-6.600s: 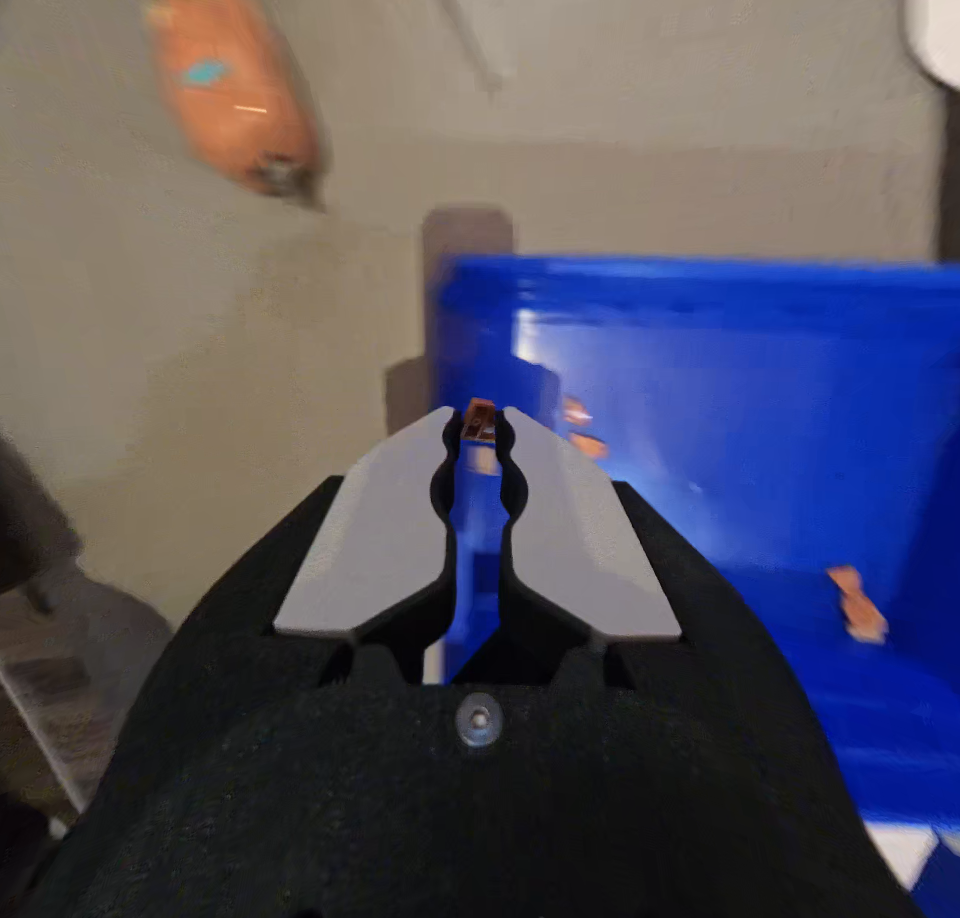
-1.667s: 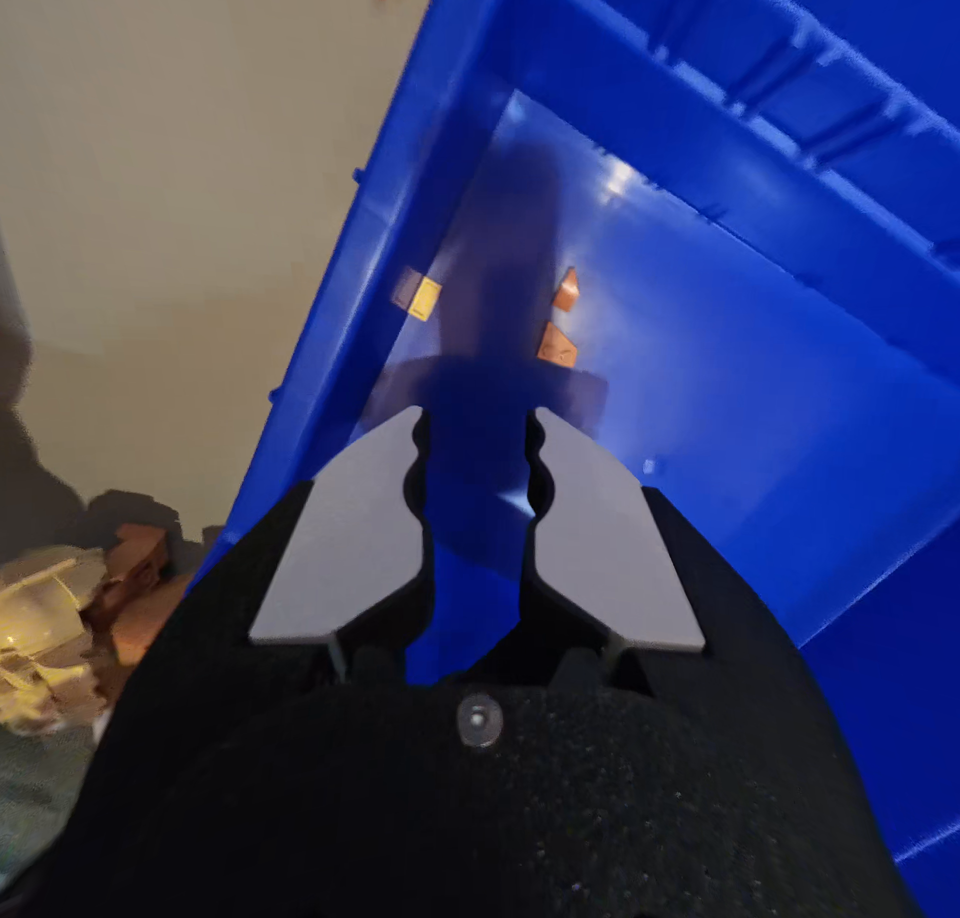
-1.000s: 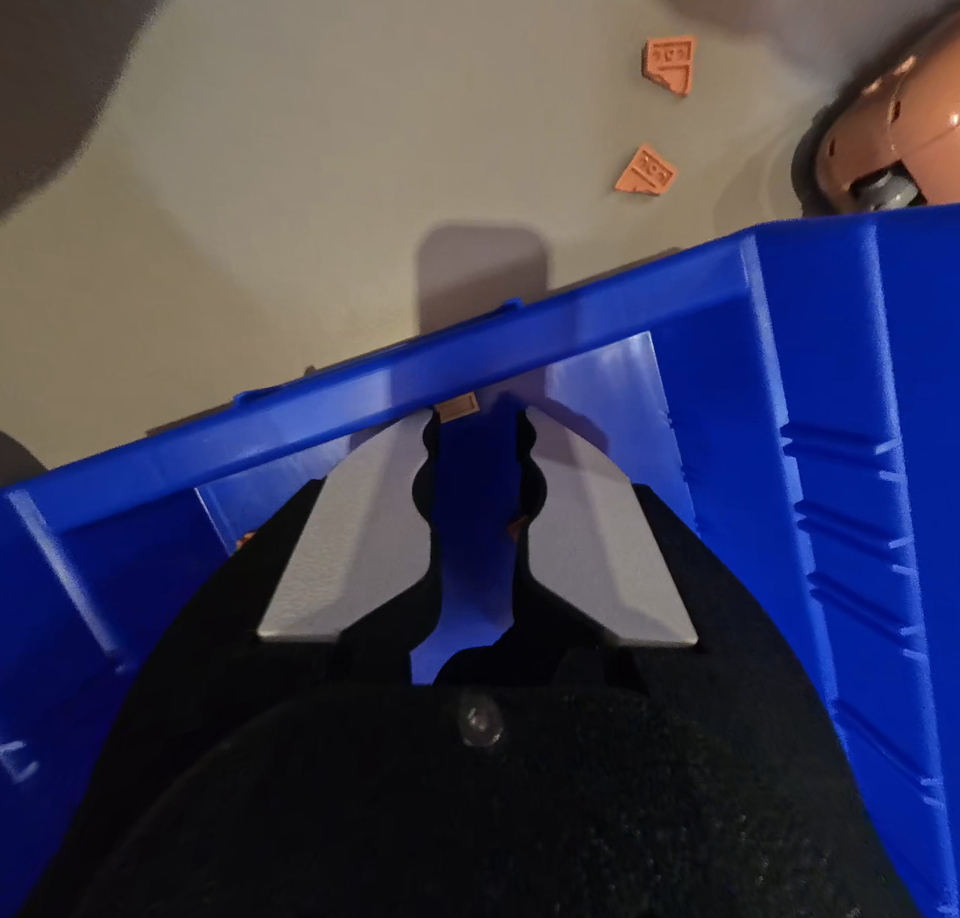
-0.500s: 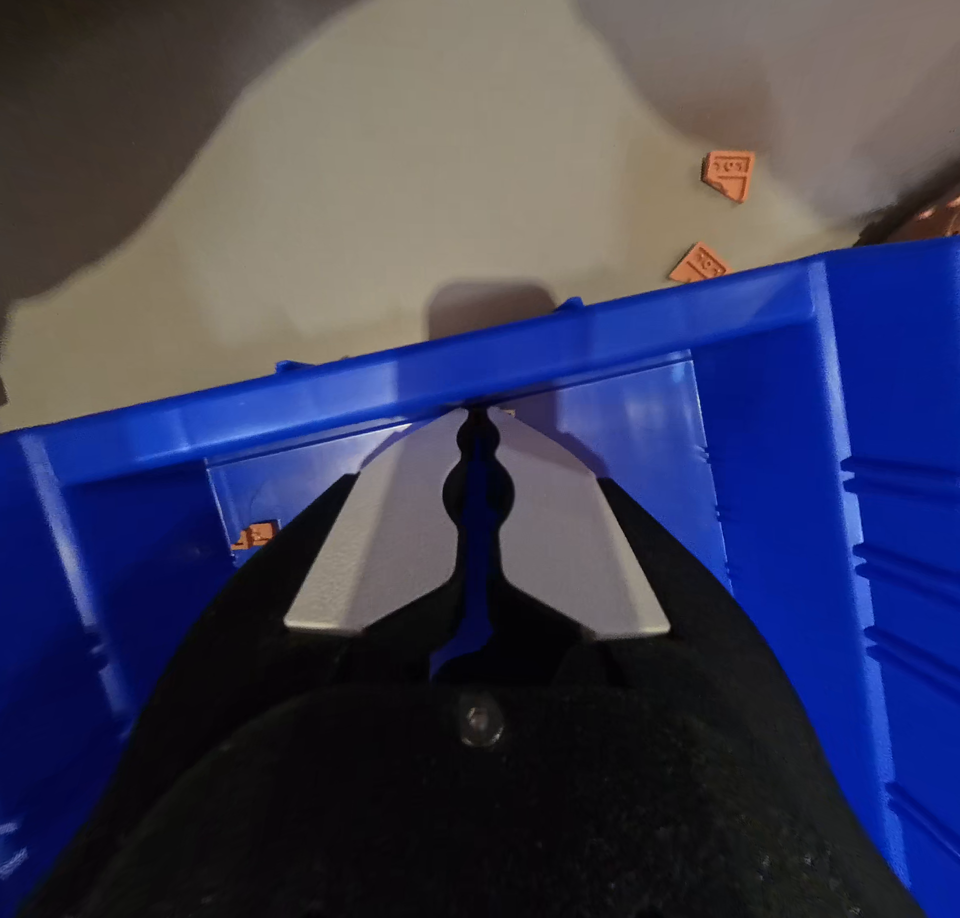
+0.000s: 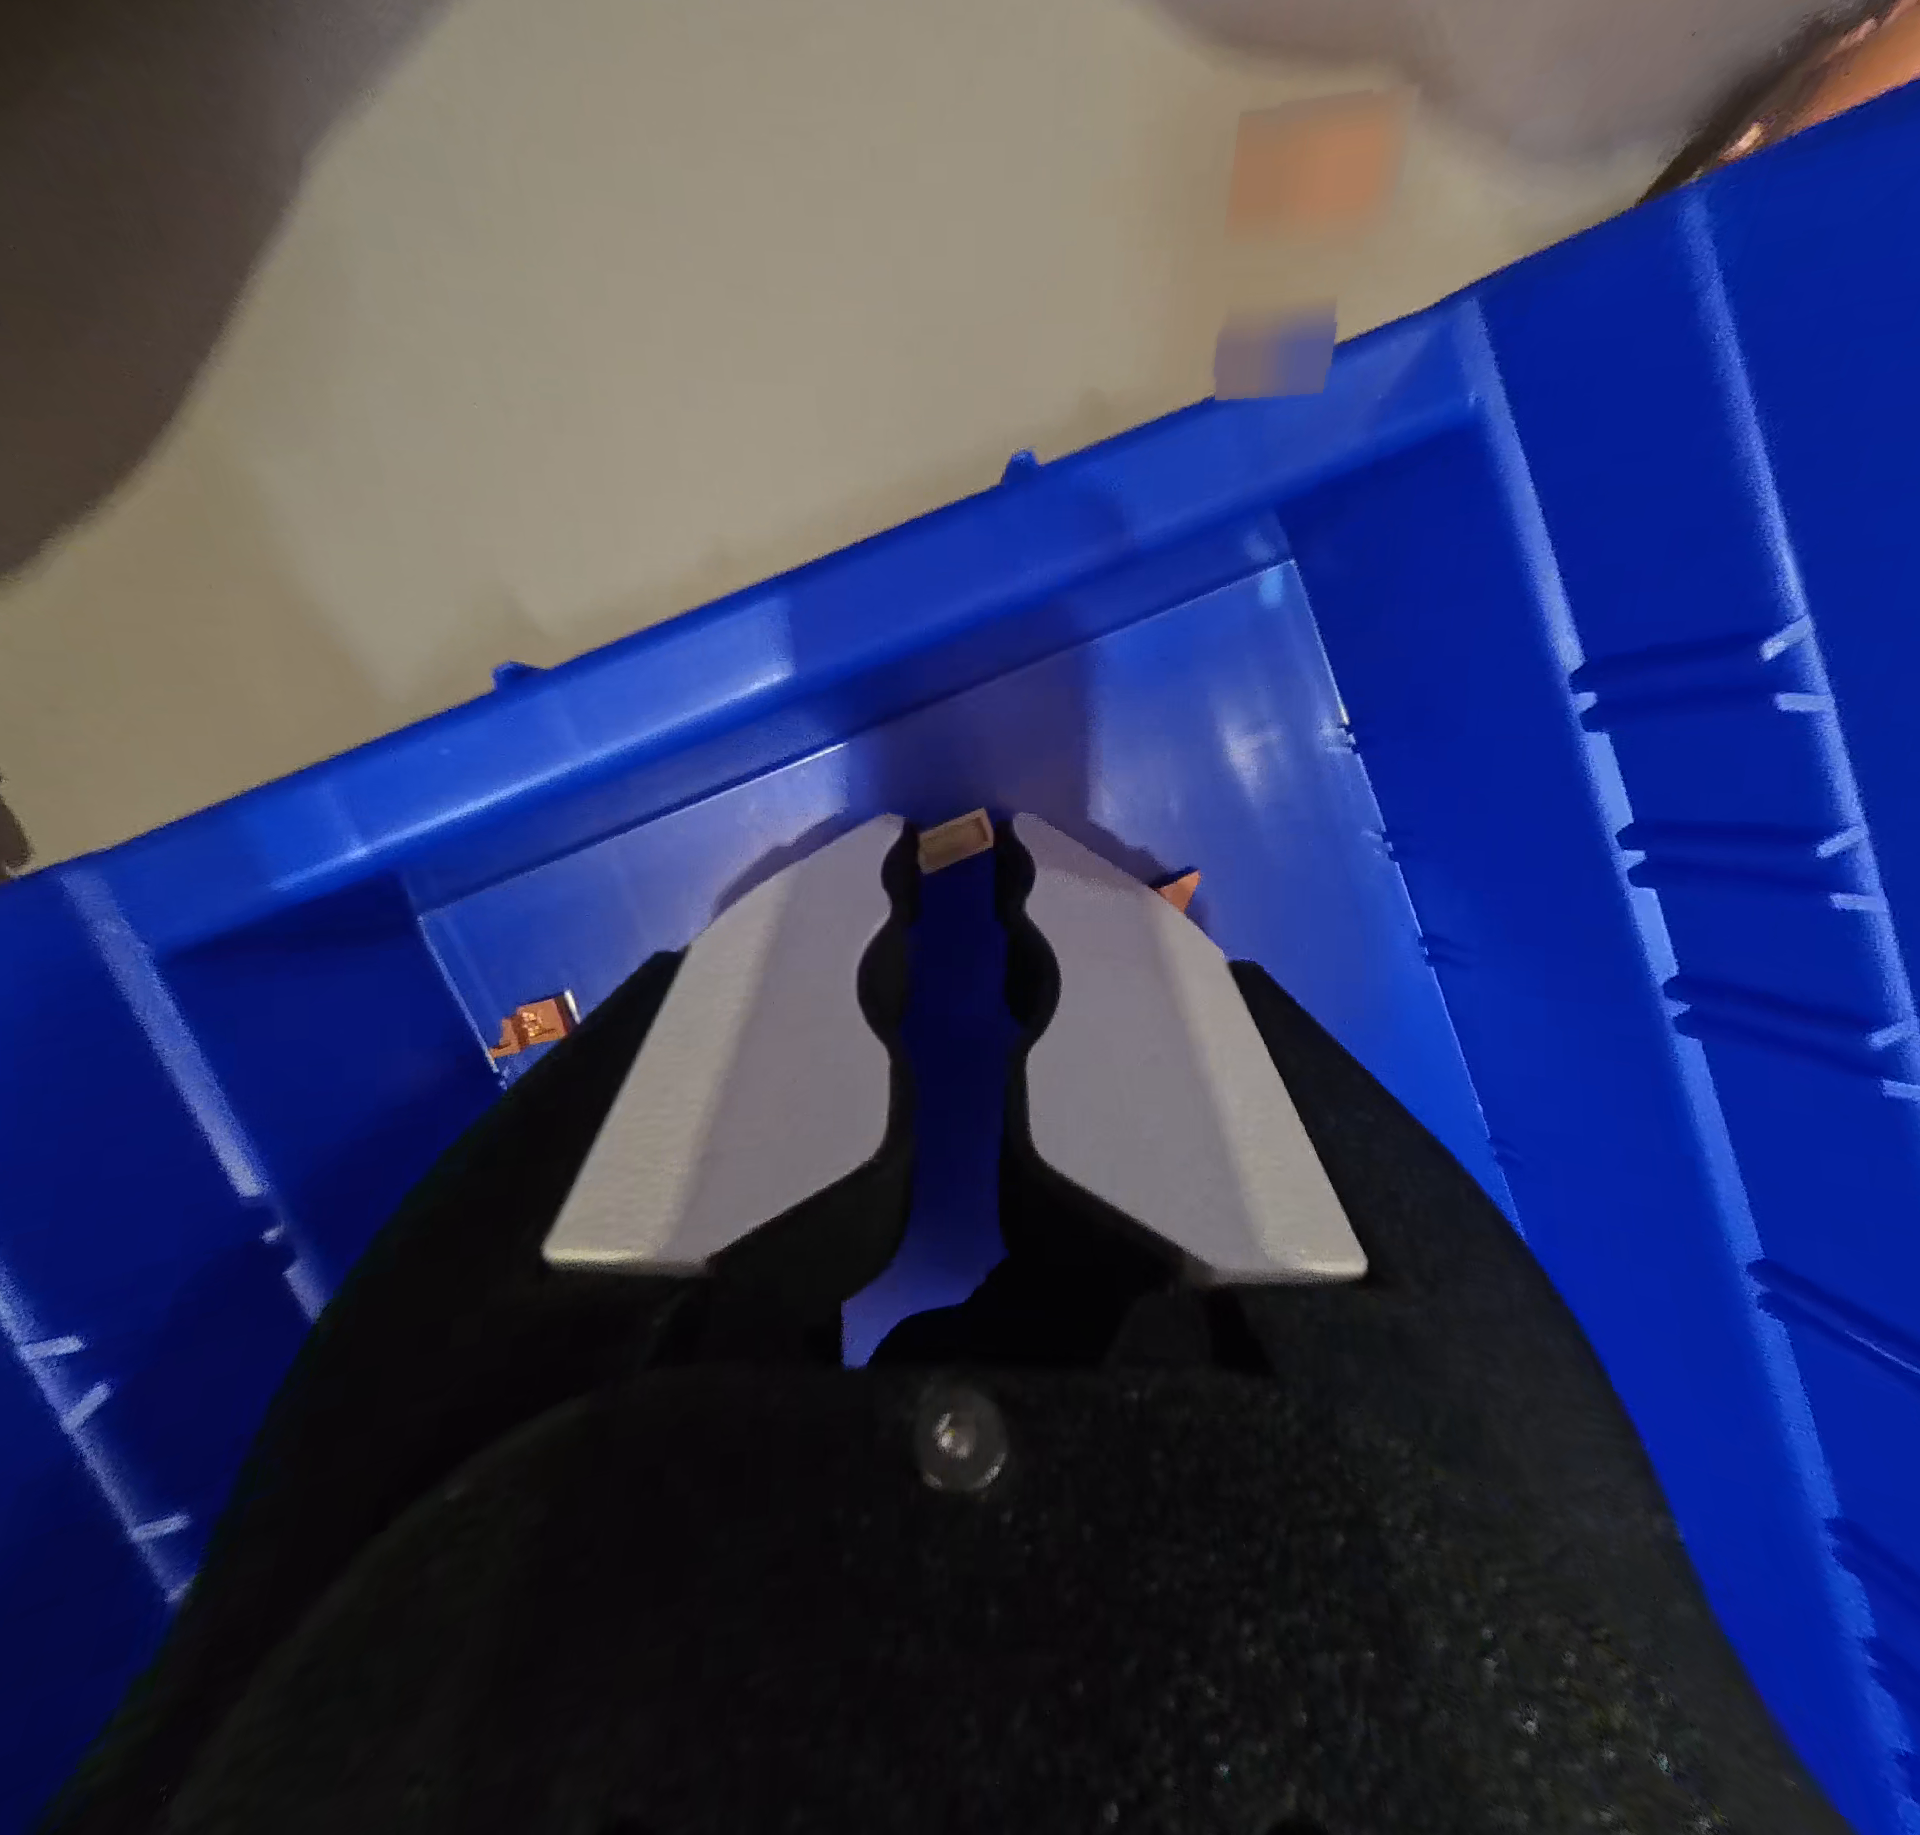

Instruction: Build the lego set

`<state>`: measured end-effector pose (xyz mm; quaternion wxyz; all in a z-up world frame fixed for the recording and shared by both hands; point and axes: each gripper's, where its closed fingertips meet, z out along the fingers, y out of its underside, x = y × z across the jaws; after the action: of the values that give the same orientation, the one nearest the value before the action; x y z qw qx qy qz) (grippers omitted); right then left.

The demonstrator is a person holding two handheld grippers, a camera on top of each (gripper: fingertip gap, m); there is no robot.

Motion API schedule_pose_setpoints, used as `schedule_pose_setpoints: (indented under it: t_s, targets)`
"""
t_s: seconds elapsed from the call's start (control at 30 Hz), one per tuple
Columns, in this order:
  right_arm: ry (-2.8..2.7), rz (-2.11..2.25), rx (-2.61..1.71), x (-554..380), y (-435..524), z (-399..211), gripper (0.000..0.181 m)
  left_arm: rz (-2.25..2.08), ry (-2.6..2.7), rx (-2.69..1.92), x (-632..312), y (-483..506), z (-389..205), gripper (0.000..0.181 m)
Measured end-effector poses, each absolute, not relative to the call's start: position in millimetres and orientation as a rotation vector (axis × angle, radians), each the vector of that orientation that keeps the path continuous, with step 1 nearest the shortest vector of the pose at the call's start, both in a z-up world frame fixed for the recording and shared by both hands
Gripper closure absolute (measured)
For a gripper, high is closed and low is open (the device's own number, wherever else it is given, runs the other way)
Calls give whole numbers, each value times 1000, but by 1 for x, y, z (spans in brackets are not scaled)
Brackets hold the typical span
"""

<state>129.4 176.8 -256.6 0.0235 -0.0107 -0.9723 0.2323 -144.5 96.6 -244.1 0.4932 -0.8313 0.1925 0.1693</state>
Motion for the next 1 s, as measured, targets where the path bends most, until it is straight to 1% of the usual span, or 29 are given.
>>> schedule_pose_setpoints:
  t_s: [0.03, 0.1, 0.3, 0.43, 0.57, 0.8, 1.0]
  targets:
    - [-3014, 707, -32, 129, 177, -257, 165, 411, 469, -2015, -144, 96, -244, 170]
    - [-3026, 689, -30, 129, 178, -259, 160, 413, 472, -2014, -144, 96, -244, 170]
    - [-3078, 645, 2, 130, 179, -266, 158, 412, 473, -2007, -144, 96, -243, 170]
    - [-3096, 671, 9, 129, 176, -268, 160, 413, 475, -2006, -144, 96, -243, 170]
    - [-3101, 654, -9, 127, 177, -269, 166, 411, 473, -2003, -144, 96, -243, 170]
    - [-3095, 681, -34, 128, 176, -264, 163, 409, 477, -1995, -143, 95, -242, 170]
    - [-3108, 607, -6, 127, 183, -268, 163, 409, 479, -1992, -143, 95, -241, 170]
